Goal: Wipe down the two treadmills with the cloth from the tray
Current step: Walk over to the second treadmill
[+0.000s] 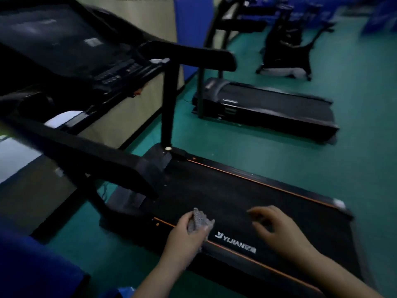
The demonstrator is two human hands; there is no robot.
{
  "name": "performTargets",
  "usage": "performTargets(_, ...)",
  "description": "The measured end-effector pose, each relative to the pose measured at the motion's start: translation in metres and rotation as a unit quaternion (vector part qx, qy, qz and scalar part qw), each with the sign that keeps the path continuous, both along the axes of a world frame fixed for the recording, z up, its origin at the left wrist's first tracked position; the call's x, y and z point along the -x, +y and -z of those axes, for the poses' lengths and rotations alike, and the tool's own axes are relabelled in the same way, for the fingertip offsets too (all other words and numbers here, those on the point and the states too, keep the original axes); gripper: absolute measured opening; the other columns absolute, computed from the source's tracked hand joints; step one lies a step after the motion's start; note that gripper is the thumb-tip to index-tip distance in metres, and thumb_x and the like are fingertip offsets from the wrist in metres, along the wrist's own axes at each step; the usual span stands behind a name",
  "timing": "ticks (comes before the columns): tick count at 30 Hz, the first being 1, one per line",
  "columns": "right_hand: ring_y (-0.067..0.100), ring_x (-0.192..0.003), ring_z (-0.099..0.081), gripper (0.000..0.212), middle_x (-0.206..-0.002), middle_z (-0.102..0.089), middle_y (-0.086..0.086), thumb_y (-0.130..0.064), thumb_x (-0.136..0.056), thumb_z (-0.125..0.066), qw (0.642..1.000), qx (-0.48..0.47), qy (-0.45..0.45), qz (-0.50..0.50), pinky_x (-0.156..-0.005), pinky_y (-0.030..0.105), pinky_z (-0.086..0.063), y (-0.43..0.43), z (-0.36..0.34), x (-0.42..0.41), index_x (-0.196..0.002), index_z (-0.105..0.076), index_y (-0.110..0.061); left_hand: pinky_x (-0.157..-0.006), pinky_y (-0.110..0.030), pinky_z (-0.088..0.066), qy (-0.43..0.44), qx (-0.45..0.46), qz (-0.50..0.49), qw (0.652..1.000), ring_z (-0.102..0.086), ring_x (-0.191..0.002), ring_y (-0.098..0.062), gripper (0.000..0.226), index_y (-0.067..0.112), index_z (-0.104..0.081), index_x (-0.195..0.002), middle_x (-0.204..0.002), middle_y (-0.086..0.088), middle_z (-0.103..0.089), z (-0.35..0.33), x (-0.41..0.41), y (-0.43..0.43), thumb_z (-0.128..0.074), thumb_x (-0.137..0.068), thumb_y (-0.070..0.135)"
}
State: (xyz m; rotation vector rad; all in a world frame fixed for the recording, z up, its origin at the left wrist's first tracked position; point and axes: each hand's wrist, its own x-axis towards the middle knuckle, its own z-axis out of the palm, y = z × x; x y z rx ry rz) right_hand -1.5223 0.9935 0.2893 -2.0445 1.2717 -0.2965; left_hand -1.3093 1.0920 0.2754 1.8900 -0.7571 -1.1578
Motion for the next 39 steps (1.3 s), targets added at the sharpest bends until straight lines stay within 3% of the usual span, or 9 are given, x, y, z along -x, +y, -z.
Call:
performTargets(2,-0.006,-0.091,-0.057,0.032,-0.103,-0.057,-0.017,-0.024,-0.089,-0.064,0.997,-0.039,0.000,0.070,-0.078,0.009,-0.043,0.019,0.011,0.029,-0.096,-0.051,-0.053,-0.066,-0.012,-0.048,-0.044,-0.017,0.082,0.996,-0.059,-0.085,0.000,0.045,0.030,-0.046,-0.124,-0.104,0.013,-0.058,0.003,0.005,-0.008,-0.068,-0.085,0.032)
performTargets(6,-0.004,-0.091,-0.058,0.030,-0.104,-0.059,-0.017,-0.022,-0.090,-0.064,0.973,-0.090,-0.013,0.214,-0.077,0.012,-0.044,0.055,0.022,0.078,-0.096,-0.054,-0.049,-0.082,-0.021,-0.046,-0.137,-0.040,0.219,0.965,-0.055,-0.095,-0.003,0.051,0.027,-0.047,-0.127,-0.117,0.010,-0.050,0.012,0.022,-0.025,-0.069,-0.082,0.037)
performTargets(12,-0.004,-0.083,-0.062,0.025,-0.094,-0.066,-0.017,-0.023,-0.088,-0.066,0.908,-0.116,-0.042,0.400,-0.071,0.013,-0.048,0.125,0.034,0.134,-0.097,-0.062,-0.046,-0.083,-0.015,-0.036,-0.219,-0.035,0.425,0.878,-0.046,-0.098,-0.004,0.057,0.024,-0.047,-0.135,-0.116,0.008,-0.045,0.034,0.076,-0.045,-0.068,-0.082,0.032)
performTargets(15,0.000,-0.085,-0.064,0.025,-0.092,-0.068,-0.013,-0.020,-0.086,-0.067,0.866,-0.122,-0.060,0.481,-0.079,0.021,-0.051,0.161,0.039,0.164,-0.093,-0.063,-0.044,-0.090,-0.021,-0.043,-0.223,-0.024,0.491,0.842,-0.054,-0.104,-0.010,0.055,0.024,-0.050,-0.133,-0.119,0.005,-0.053,0.038,0.116,-0.049,-0.068,-0.082,0.032)
performTargets(24,0.006,-0.084,-0.064,0.024,-0.091,-0.067,-0.014,-0.020,-0.087,-0.066,0.777,-0.105,-0.092,0.614,-0.076,0.022,-0.050,0.251,0.042,0.281,-0.090,-0.063,-0.043,-0.088,-0.020,-0.040,-0.227,0.016,0.612,0.758,-0.053,-0.102,-0.009,0.053,0.025,-0.050,-0.132,-0.117,0.004,-0.053,0.038,0.269,-0.034,-0.067,-0.082,0.033)
performTargets(29,0.003,-0.082,-0.062,0.019,-0.094,-0.066,-0.013,-0.020,-0.088,-0.065,0.752,-0.094,-0.097,0.645,-0.061,0.006,-0.042,0.290,0.042,0.372,-0.095,-0.064,-0.038,-0.085,-0.023,-0.046,-0.218,0.026,0.620,0.753,-0.058,-0.100,-0.010,0.051,0.026,-0.054,-0.127,-0.120,0.002,-0.059,0.044,0.369,-0.021,-0.070,-0.079,0.032)
performTargets(33,0.003,-0.081,-0.062,0.016,-0.095,-0.065,-0.012,-0.020,-0.089,-0.064,0.732,-0.090,-0.103,0.667,-0.060,0.006,-0.042,0.311,0.042,0.436,-0.098,-0.066,-0.033,-0.077,-0.033,-0.055,-0.203,0.037,0.609,0.766,-0.066,-0.085,-0.016,0.047,0.027,-0.055,-0.121,-0.112,0.002,-0.061,0.046,0.436,-0.017,-0.073,-0.077,0.029)
performTargets(39,0.001,-0.080,-0.062,0.014,-0.094,-0.067,-0.011,-0.018,-0.089,-0.065,0.719,-0.101,-0.123,0.677,-0.062,0.006,-0.042,0.308,0.050,0.500,-0.096,-0.068,-0.030,-0.079,-0.034,-0.055,-0.213,0.035,0.617,0.757,-0.065,-0.088,-0.016,0.045,0.030,-0.056,-0.119,-0.111,0.002,-0.063,0.046,0.506,-0.033,-0.074,-0.078,0.031)
